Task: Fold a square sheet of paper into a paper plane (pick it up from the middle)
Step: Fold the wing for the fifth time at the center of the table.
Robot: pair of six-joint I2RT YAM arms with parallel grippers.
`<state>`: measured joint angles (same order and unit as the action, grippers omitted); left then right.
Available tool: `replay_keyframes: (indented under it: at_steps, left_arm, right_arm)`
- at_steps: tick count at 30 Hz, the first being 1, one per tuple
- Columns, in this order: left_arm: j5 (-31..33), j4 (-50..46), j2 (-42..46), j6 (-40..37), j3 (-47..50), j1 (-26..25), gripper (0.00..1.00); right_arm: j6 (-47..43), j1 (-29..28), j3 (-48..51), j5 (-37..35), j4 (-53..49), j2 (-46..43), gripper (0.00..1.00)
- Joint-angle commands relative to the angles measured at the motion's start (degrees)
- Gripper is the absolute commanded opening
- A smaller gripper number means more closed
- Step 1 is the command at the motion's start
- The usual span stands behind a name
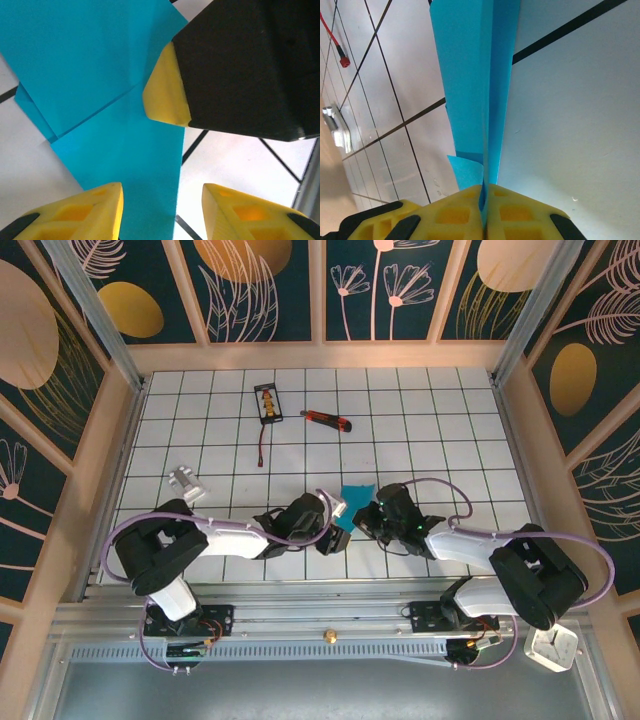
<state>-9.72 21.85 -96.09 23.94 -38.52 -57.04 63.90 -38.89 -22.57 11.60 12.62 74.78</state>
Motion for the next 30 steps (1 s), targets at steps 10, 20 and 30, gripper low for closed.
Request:
replay_keyframes:
  at_steps: [10,20,30]
  left_arm:
    - [3.5,2.3,-3.6,-7.0,-3.5,-0.9,0.45]
    - [4.4,1.5,-5.0,-6.7,-5.4,-0.9,0.35]
    - [6.0,0.7,-4.9,-5.3,-5.2,-0.9,0.3]
  right_arm:
    - [4.7,1.9,-2.4,3.9,-0.5,-1.3,0.07]
    - [5.4,2.1,-2.4,4.5,0.0,-0.5,0.07]
    - [5.7,2.2,-2.1,4.8,0.7,0.5,0.08]
